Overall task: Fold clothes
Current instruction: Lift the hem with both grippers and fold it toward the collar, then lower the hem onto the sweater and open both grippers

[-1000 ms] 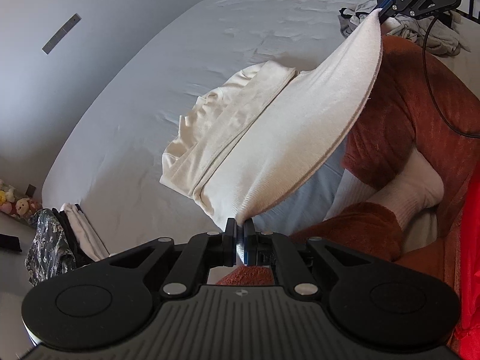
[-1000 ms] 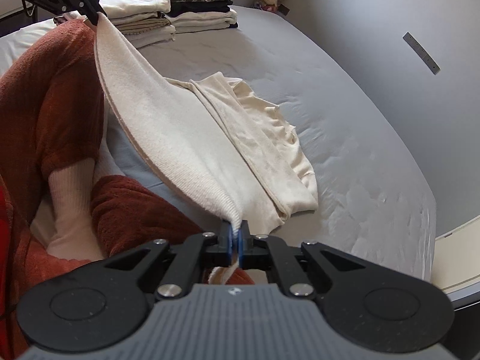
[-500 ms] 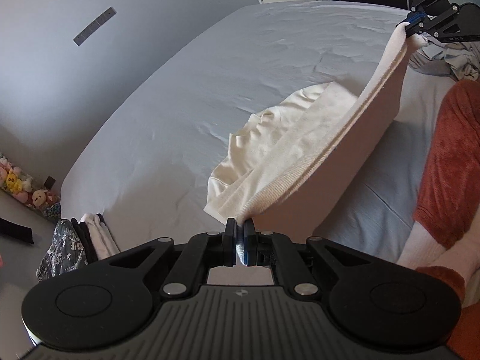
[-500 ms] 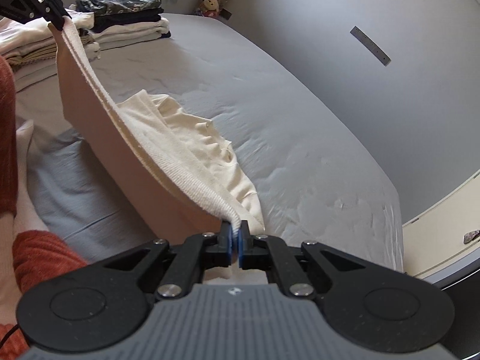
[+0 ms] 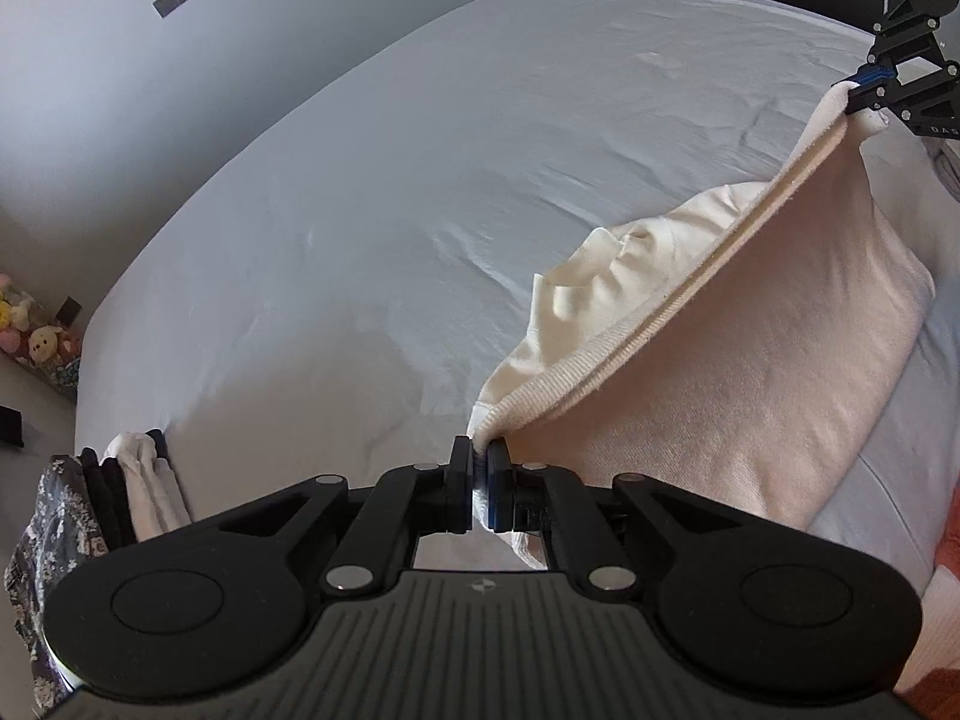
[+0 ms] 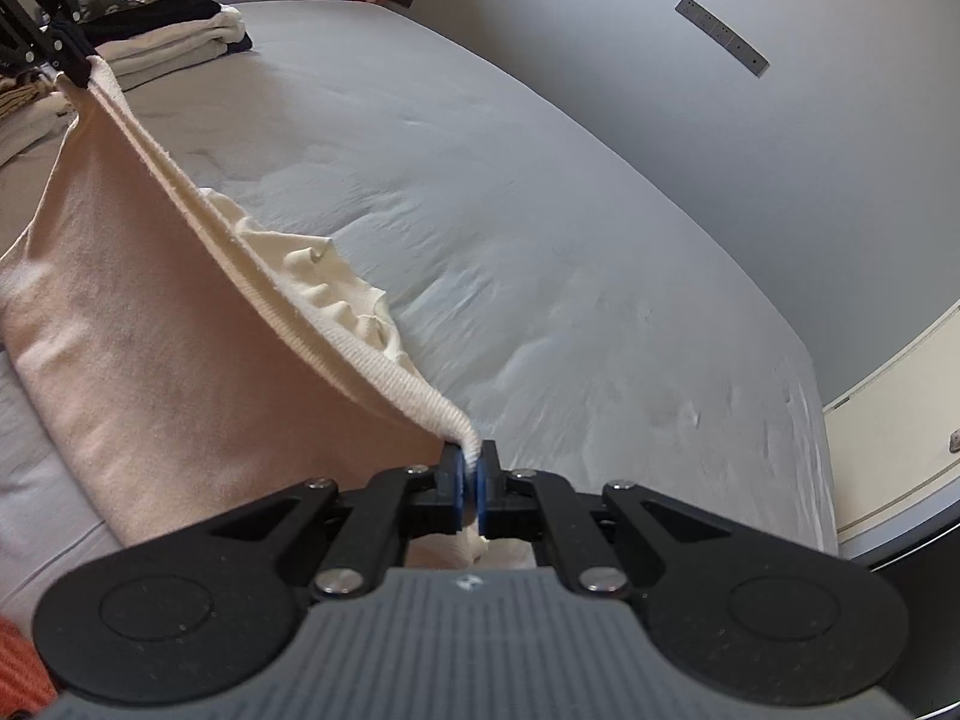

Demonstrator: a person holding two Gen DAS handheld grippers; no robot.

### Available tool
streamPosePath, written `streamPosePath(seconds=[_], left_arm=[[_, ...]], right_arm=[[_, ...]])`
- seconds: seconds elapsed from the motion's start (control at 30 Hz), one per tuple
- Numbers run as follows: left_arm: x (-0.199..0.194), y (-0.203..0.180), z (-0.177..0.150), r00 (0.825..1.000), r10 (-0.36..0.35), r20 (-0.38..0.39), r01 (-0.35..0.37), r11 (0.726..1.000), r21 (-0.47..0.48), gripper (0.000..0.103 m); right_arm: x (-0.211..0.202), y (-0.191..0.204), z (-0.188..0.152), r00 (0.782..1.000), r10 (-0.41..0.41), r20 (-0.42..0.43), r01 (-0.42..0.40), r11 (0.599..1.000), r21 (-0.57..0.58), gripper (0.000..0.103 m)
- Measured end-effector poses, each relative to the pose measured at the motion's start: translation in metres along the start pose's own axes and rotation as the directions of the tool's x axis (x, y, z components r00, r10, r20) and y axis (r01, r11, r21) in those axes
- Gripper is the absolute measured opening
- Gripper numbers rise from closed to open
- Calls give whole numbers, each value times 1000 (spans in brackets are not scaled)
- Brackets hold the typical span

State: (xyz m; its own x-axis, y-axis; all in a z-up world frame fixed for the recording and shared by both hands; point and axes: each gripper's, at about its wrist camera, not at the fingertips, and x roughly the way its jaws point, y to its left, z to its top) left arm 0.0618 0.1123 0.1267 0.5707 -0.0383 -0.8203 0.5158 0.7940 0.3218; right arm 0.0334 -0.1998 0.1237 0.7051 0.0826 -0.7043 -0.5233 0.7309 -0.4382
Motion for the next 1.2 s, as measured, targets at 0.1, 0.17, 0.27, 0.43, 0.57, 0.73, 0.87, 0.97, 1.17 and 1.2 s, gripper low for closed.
streamPosePath(seconds=[0.1, 0.17, 0.27, 0.43, 0.57, 0.73, 0.87, 0.97, 1.17, 1.2], left_arm=[[46, 11, 5, 998, -37, -54, 35, 999, -21, 5], [74, 14, 4, 996, -49, -78, 46, 998, -40, 5], [109, 22, 3, 994, -67, -88, 59, 994, -91, 5], [149, 31, -1, 992, -86, -88, 72, 985, -156, 5], [164, 38, -11, 993, -103, -58, 87, 969, -232, 7], [147, 49, -32, 996, -55, 73, 82, 888, -452, 17], [124, 51, -46, 990, 6, 142, 76, 825, -560, 23], [105, 46, -56, 986, 37, 165, 71, 793, -605, 42], [112, 33, -85, 986, -29, 165, 137, 709, -692, 62], [116, 31, -87, 988, -18, 151, 119, 708, -696, 62]], right_arm=[[45, -6, 5, 999, 26, -26, -25, 999, 20, 5], [75, -6, 4, 998, 43, -47, -42, 998, 39, 5], [116, -3, -1, 997, 49, -65, -45, 997, 63, 5], [167, -2, -10, 995, 73, -73, -62, 988, 141, 5], [185, -7, -18, 994, 97, -51, -81, 963, 255, 6], [173, -16, -31, 998, 53, 24, -59, 889, 454, 37], [151, -26, -48, 994, -6, 114, -69, 762, 644, 42], [138, -29, -59, 987, -33, 158, -94, 682, 725, 51], [141, -29, -84, 983, -1, 182, -145, 600, 787, 55], [143, -31, -88, 984, 5, 181, -150, 581, 800, 55]])
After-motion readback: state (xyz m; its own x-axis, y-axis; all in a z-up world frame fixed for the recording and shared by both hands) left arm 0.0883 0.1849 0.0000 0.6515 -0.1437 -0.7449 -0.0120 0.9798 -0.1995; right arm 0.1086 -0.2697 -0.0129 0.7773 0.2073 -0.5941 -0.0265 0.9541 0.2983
